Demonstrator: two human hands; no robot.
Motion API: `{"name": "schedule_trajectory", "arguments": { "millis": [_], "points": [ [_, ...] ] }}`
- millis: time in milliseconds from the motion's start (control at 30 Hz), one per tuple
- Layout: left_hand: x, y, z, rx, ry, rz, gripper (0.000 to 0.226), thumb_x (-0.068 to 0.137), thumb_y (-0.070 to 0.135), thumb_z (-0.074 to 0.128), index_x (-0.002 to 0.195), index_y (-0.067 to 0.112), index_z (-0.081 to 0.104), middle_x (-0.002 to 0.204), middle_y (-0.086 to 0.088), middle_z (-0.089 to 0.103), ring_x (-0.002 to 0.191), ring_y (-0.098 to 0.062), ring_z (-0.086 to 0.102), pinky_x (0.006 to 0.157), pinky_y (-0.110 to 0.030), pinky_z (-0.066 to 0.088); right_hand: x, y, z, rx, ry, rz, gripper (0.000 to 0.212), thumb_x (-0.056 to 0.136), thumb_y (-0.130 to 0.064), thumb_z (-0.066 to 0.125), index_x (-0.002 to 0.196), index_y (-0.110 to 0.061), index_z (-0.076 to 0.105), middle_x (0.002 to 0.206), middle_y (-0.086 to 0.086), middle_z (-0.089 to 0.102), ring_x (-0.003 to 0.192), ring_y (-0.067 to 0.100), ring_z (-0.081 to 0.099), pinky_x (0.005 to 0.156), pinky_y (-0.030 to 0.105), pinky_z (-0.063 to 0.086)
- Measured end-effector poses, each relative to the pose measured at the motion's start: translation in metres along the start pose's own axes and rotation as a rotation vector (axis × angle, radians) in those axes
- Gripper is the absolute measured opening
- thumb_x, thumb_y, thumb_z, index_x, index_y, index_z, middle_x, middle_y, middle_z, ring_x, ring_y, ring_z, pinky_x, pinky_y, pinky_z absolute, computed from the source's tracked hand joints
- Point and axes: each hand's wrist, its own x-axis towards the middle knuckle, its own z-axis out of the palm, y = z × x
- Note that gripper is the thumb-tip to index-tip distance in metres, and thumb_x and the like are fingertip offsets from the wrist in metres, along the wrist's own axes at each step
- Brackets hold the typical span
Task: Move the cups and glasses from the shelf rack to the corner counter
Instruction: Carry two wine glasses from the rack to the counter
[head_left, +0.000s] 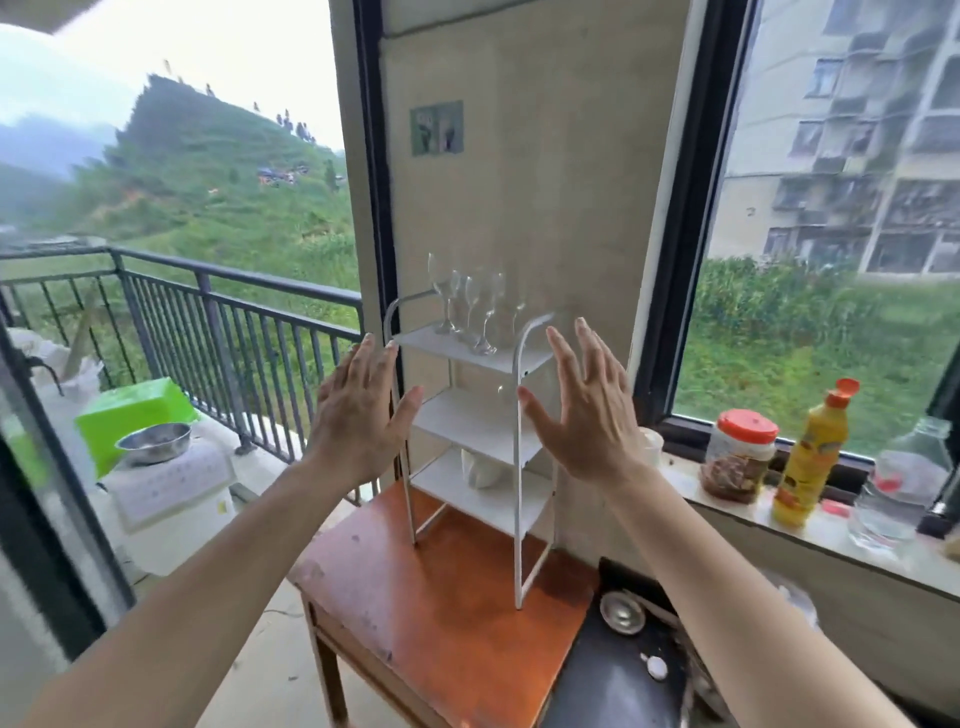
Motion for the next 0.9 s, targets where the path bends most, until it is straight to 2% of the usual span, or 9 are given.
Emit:
{"name": "schedule_trajectory", "arguments": {
  "millis": [167, 233, 367, 467, 533, 633, 733, 900],
  "points": [
    [0.075, -0.035, 0.049, -0.127, 0.017, 0.093, 0.073, 0.097, 0.06, 0.027, 0.157, 0.019, 0.02, 0.165, -0.01, 0.017, 0.152, -0.024, 0.011, 0.121, -0.045, 0.012, 0.052, -0.001, 0.045, -0.031, 0.066, 0.049, 0.075, 0.099, -0.06, 0.042, 0.158, -0.017, 0.027, 0.16, 0.018, 0.033, 0.146, 0.035, 0.037, 0.118, 0.051, 0.029],
    [0.114, -0.05, 0.068, -0.185, 0.024, 0.146, 0.071, 0.099, 0.057, 0.031, 0.156, 0.016, 0.021, 0.164, -0.011, 0.02, 0.152, -0.024, 0.013, 0.122, -0.047, 0.016, 0.076, -0.002, 0.065, -0.072, 0.079, 0.069, 0.074, 0.099, -0.061, 0.04, 0.158, -0.017, 0.027, 0.159, 0.018, 0.036, 0.144, 0.035, 0.04, 0.117, 0.05, 0.03],
    [0.184, -0.067, 0.093, -0.304, 0.019, 0.211, 0.067, 0.099, 0.05, 0.04, 0.155, 0.018, 0.024, 0.16, -0.011, 0.029, 0.147, -0.029, 0.025, 0.117, -0.051, 0.027, 0.122, -0.004, 0.094, -0.078, 0.073, 0.168, 0.073, 0.1, -0.055, 0.049, 0.159, -0.017, 0.028, 0.157, 0.016, 0.038, 0.144, 0.033, 0.039, 0.117, 0.048, 0.029],
    [0.229, -0.069, 0.111, -0.364, 0.017, 0.256, 0.065, 0.098, 0.047, 0.046, 0.154, 0.021, 0.026, 0.152, -0.009, 0.04, 0.134, -0.031, 0.041, 0.108, -0.048, 0.036, 0.15, -0.002, 0.106, -0.118, 0.049, 0.198, 0.073, 0.099, -0.058, 0.046, 0.159, -0.022, 0.026, 0.155, 0.012, 0.039, 0.141, 0.031, 0.04, 0.116, 0.046, 0.029],
    [0.253, -0.067, 0.124, -0.378, 0.01, 0.26, 0.066, 0.096, 0.048, 0.048, 0.154, 0.025, 0.025, 0.145, -0.009, 0.045, 0.126, -0.032, 0.047, 0.097, -0.046, 0.042, 0.164, 0.0, 0.114, -0.134, 0.054, 0.233, 0.071, 0.099, -0.059, 0.046, 0.159, -0.026, 0.025, 0.147, 0.009, 0.045, 0.133, 0.03, 0.046, 0.111, 0.046, 0.035],
    [0.274, -0.059, 0.144, -0.392, -0.015, 0.267, 0.068, 0.095, 0.048, 0.051, 0.155, 0.034, 0.022, 0.137, -0.009, 0.046, 0.121, -0.031, 0.044, 0.088, -0.043, 0.044, 0.18, 0.0, 0.122, -0.151, 0.045, 0.272, 0.069, 0.098, -0.06, 0.044, 0.158, -0.032, 0.024, 0.13, 0.007, 0.051, 0.119, 0.03, 0.053, 0.101, 0.043, 0.04],
    [0.282, -0.051, 0.158, -0.414, -0.013, 0.284, 0.068, 0.095, 0.048, 0.052, 0.155, 0.037, 0.022, 0.129, -0.009, 0.045, 0.117, -0.029, 0.044, 0.082, -0.04, 0.047, 0.191, 0.0, 0.13, -0.166, 0.008, 0.254, 0.066, 0.099, -0.063, 0.039, 0.158, -0.038, 0.023, 0.126, 0.007, 0.053, 0.119, 0.03, 0.055, 0.101, 0.042, 0.04],
    [0.281, -0.049, 0.164, -0.52, 0.029, 0.281, 0.056, 0.094, 0.038, 0.059, 0.145, 0.031, 0.039, 0.122, -0.01, 0.043, 0.109, -0.03, 0.05, 0.074, -0.039, 0.05, 0.196, 0.001, 0.14, -0.14, -0.034, 0.23, 0.062, 0.097, -0.072, 0.035, 0.151, -0.043, 0.028, 0.124, 0.004, 0.056, 0.115, 0.028, 0.059, 0.099, 0.042, 0.045]
  ]
}}
